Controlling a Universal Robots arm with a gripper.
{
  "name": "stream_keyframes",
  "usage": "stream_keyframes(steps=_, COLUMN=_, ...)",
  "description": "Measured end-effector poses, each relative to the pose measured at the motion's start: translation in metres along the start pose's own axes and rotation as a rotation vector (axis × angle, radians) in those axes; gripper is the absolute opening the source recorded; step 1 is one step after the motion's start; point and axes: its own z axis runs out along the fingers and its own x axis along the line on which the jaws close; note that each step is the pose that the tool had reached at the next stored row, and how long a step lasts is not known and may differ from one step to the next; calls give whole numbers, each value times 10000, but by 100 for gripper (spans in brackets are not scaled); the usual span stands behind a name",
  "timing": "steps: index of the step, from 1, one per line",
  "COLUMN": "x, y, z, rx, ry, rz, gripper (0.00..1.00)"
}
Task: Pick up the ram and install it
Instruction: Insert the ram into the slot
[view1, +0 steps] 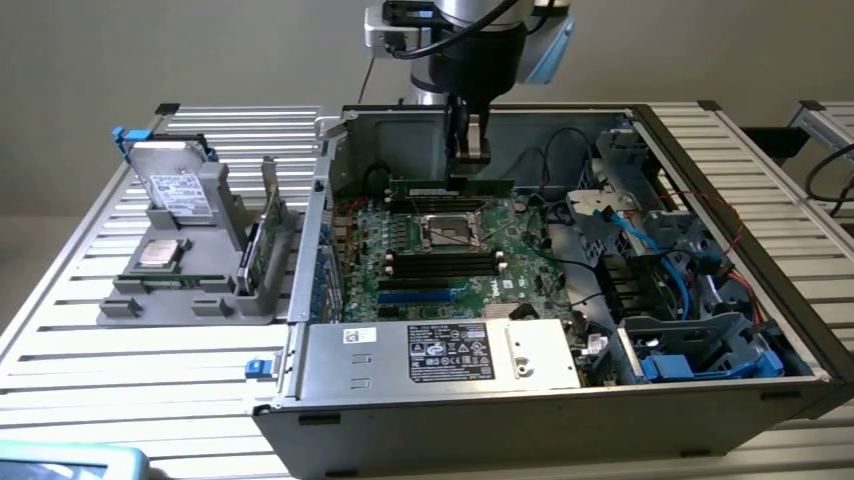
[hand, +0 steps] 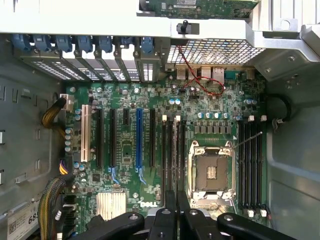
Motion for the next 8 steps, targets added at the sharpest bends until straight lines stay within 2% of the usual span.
stream_keyframes(steps=8, x=0, y=0, z=0, rx=0, ry=0, rz=0, gripper=13)
